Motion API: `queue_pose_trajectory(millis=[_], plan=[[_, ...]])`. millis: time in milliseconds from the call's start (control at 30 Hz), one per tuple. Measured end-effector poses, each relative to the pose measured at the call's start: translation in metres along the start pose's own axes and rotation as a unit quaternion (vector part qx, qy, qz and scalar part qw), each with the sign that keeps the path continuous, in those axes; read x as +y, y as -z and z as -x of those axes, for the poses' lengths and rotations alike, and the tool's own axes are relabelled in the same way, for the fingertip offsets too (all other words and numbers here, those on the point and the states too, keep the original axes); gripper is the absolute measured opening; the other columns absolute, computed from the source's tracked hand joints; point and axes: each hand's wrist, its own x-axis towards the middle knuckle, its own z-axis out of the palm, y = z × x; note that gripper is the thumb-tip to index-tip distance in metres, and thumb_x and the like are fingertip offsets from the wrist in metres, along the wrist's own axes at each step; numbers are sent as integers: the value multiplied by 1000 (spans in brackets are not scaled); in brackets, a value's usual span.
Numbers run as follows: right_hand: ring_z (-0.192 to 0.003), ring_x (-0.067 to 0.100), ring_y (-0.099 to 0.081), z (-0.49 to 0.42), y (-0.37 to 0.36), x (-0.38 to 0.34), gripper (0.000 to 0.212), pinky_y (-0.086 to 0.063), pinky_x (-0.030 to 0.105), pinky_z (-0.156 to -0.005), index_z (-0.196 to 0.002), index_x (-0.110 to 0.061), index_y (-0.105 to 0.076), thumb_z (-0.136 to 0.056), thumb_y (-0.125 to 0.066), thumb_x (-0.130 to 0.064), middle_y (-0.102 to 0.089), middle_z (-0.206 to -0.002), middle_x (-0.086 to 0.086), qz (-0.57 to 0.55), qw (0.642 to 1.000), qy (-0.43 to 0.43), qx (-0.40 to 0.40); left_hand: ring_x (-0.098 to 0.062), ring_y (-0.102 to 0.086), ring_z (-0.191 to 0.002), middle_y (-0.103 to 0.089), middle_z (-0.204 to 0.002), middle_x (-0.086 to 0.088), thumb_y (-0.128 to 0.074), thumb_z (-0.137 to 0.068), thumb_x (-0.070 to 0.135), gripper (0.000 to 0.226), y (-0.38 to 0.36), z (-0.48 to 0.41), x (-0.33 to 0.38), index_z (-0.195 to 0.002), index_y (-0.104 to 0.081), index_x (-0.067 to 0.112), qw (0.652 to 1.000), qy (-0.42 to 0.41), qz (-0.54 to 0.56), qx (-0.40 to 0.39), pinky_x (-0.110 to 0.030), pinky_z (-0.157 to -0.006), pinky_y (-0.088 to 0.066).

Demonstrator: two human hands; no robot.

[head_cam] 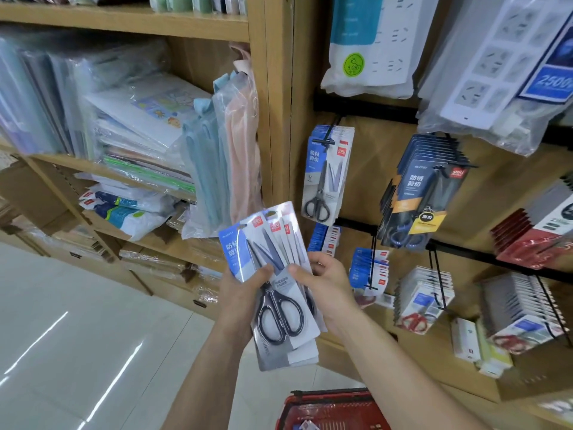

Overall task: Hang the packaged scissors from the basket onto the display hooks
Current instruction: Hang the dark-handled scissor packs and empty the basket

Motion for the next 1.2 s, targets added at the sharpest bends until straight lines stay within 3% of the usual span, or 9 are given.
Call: queue_pose_trajectory(millis=[100,300,433,533,567,633,867,1000,1200], plan=[[-86,26,-78,8,-4,1,17,-63,40,-78,-99,-14,-73,-87,-80,-6,-80,-91,4,-55,998,10,28,-33,-78,-90,-79,-104,-14,-69,-92,-3,29,-3,4,0,-119,-67,8,1000,2,2,8,-40,-72,-61],[-84,22,-71,6,-6,6,5,-59,39,-85,-91,-20,-76,-95,-73,-20,-77,-89,9,-70,991,40,105,-26,-77,-83,-81,-94,-7,-69,-91,-4,21,-7,5,10,-103,-71,13,999,-7,-4,31,-37,-73,-62],[-75,3,-66,-1,4,0,14,-53,19,-77,-87,-21,-72,-98,-68,-14,-74,-74,-11,-54,987,91,121,-24,-76,-80,-80,-87,-1,-71,-91,-3,20,0,-1,21,-98,-71,16,999,-20,-9,38,-36,-72,-62],[-80,19,-65,-11,18,-12,14,-54,40,-81,-87,-23,-73,-99,-67,-18,-74,-87,15,-8,983,126,135,-17,-77,-72,-80,-89,-3,-73,-90,-2,22,6,-8,26,-105,-71,13,998,-27,-27,45,-28,-58,-60],[-79,22,-60,-16,22,-18,17,-51,40,-79,-85,-24,-72,-100,-67,-18,-71,-89,23,-4,980,141,143,-16,-77,-71,-80,-91,-4,-74,-89,-2,24,7,-10,28,-109,-70,11,998,-30,-33,46,-26,-56,-59],[-78,20,-56,-27,27,-35,20,-45,35,-76,-82,-25,-70,-101,-66,-19,-67,-81,21,10,975,160,156,-14,-77,-70,-80,-91,-3,-75,-89,-2,24,11,-13,29,-108,-70,11,997,-34,-48,44,-25,-55,-58],[-73,15,-51,-68,30,-67,20,-44,28,-68,-80,-26,-64,-101,-66,-24,-61,-75,4,43,965,173,194,-20,-78,-77,-81,-94,-6,-75,-88,-2,25,21,-17,27,-109,-71,12,996,-44,-75,35,-34,-67,-62],[-68,9,-52,-80,33,-67,19,-45,21,-65,-82,-26,-65,-101,-65,-24,-62,-71,-5,42,961,170,212,-31,-78,-90,-80,-101,-9,-77,-87,1,30,28,-21,26,-115,-69,10,996,-38,-73,37,-52,-84,-62],[-66,11,-54,-114,28,-81,20,-47,30,-71,-84,-14,-69,-96,-71,-30,-60,-70,-4,94,957,135,238,-30,-79,-89,-80,-100,-8,-78,-87,3,32,29,-20,27,-117,-68,11,996,-40,-76,33,-49,-81,-63]])
